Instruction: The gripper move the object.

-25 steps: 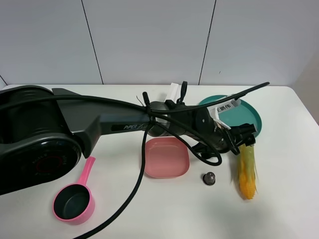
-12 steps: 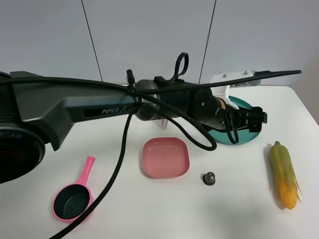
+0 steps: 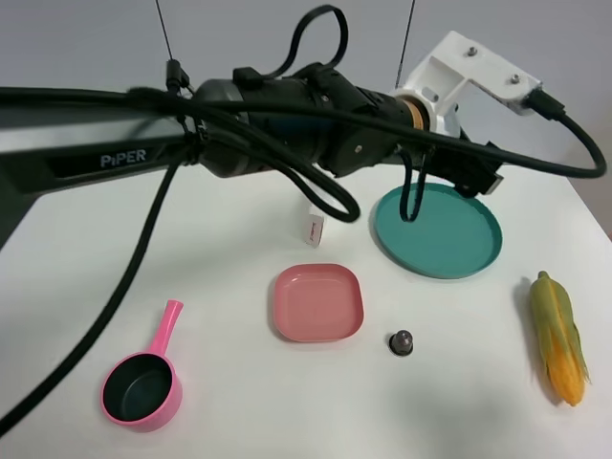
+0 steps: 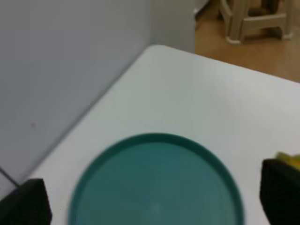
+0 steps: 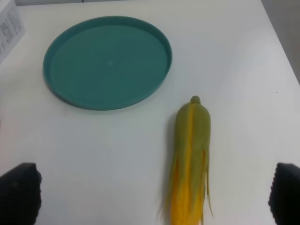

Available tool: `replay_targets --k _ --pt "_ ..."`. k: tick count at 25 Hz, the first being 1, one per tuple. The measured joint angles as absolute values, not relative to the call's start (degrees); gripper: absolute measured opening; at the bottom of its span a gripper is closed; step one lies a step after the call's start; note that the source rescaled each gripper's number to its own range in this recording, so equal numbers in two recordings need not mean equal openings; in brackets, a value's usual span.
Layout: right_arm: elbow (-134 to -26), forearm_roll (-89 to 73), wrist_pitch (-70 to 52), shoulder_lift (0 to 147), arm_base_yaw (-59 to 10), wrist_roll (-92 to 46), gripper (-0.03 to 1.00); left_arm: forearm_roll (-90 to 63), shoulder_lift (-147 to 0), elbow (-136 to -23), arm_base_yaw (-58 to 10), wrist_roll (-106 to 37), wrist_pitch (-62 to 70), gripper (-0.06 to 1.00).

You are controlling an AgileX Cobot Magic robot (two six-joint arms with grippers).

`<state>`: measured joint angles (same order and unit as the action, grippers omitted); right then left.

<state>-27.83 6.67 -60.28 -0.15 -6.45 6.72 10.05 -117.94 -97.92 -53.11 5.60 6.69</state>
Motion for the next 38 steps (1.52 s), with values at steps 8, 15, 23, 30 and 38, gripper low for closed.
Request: replay_targets --k 8,15,23,30,38 --pt "-27.8 6.7 -60.3 -0.2 -6.5 6.7 1.00 16.6 -111.0 -97.9 -43.7 5.5 13.2 0.79" --pt "-27.8 6.7 -60.3 -0.2 -6.5 6.7 1.00 18.4 -104.0 -97.9 -33.4 4.1 28.6 0.79" --pt "-27.8 6.7 -60.3 -0.2 -6.5 6.7 1.00 24.9 -95.2 -97.9 -20.5 -1.8 44.4 0.79" --pt "-27.8 6.7 -60.3 -0.2 -6.5 6.7 1.00 19.3 -87.5 -97.9 -7.1 -3.6 54.7 0.79" --pt "-27.8 6.7 -60.3 -0.2 -6.5 6.7 1.00 8.7 -78.8 -97.9 1.3 -6.5 67.7 0.79"
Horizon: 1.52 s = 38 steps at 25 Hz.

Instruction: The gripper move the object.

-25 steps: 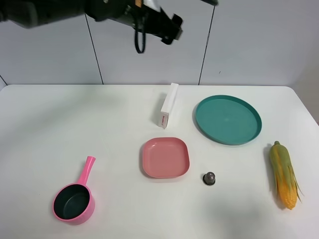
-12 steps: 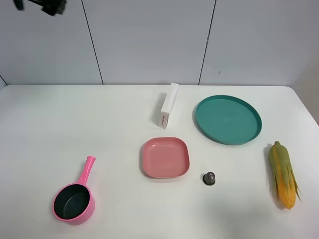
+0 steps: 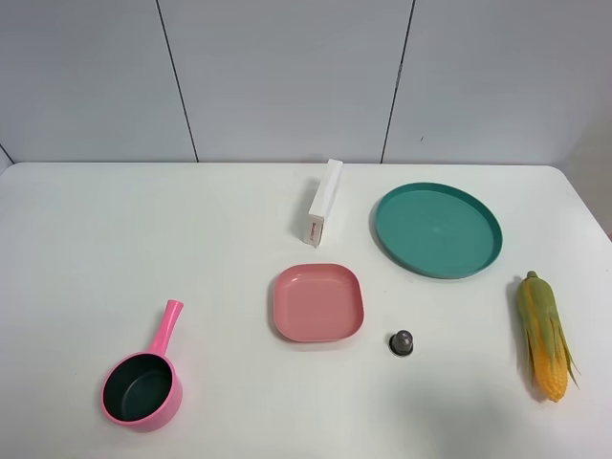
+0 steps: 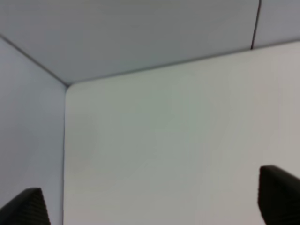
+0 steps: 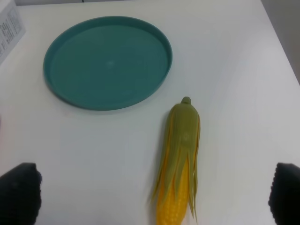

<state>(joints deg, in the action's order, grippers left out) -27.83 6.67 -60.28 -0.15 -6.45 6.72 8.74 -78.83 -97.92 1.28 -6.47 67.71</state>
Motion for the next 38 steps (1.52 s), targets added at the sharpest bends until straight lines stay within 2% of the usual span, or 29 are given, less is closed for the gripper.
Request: replay_targets --k 8,14,21,25,32,38 --pt "-27.8 6.7 -60.3 -0.2 -6.5 6.7 1.00 6.0 -67.1 -94.9 1.5 -6.8 69.1 0.79" --pt "-27.8 6.7 -60.3 -0.2 -6.5 6.7 1.00 3.9 -52.8 -77.8 1.5 -6.8 69.0 0.79" --pt "-27.8 6.7 -60.3 -0.2 -6.5 6.7 1.00 0.4 -30.6 -53.1 1.5 -5.0 58.5 0.79" --pt "-27.8 6.7 -60.3 -0.2 -6.5 6.7 1.00 -1.0 -19.5 -43.0 1.5 -4.7 56.3 0.79" --pt "-27.8 6.7 -60.3 -0.2 -6.5 6.7 1.00 -1.7 -8.5 -34.1 1.5 -4.6 55.5 0.79" --pt "-27.8 6.7 -60.3 -0.2 -6.5 6.7 1.00 -3.4 -3.1 -30.9 1.5 -4.5 56.6 0.79"
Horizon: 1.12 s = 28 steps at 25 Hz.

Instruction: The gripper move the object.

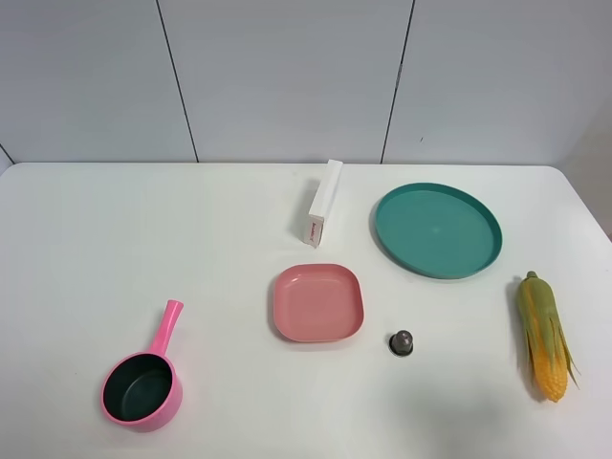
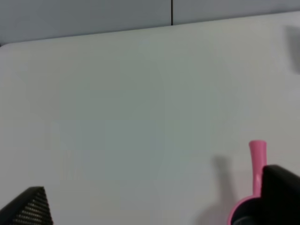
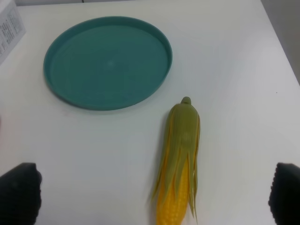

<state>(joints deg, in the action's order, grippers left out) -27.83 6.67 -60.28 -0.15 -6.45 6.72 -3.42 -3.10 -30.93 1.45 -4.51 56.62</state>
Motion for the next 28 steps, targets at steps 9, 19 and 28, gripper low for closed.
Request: replay_targets --k 9,19,28 --pt "-27.8 6.7 -60.3 -0.2 -6.5 6.7 1.00 -3.6 0.3 -29.2 1.5 -3.8 59.9 0.79" --pt "-27.8 6.7 -60.3 -0.2 -6.5 6.7 1.00 -3.6 0.4 -29.2 1.5 -3.8 59.9 0.79" --pt "-27.8 6.7 -60.3 -0.2 -6.5 6.7 1.00 -3.5 0.4 -29.2 1.5 -3.8 59.9 0.79"
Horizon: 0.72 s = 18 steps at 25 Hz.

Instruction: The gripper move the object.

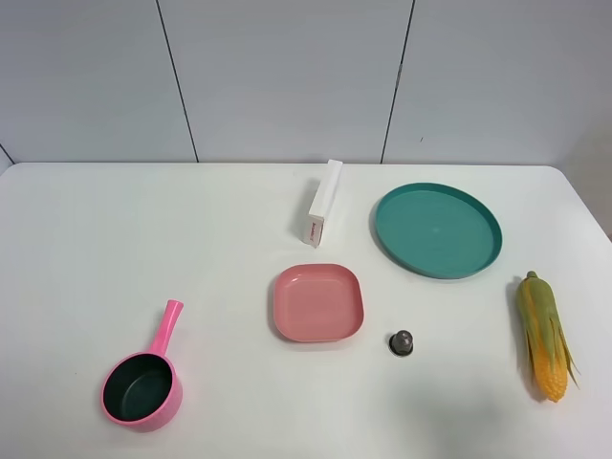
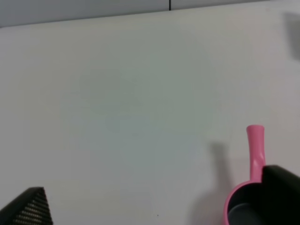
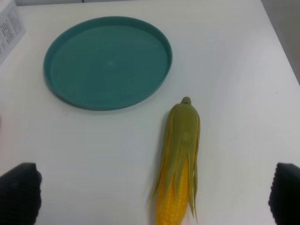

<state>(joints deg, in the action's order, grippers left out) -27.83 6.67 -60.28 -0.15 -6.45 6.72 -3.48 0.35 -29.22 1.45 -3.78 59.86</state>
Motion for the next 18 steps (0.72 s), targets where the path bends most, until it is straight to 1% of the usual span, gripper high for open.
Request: replay_targets --k 18 --pt "-27.8 6.7 -60.3 -0.2 -6.5 6.7 1.00 -3.5 0.4 -29.2 1.5 -3.8 59.9 0.79"
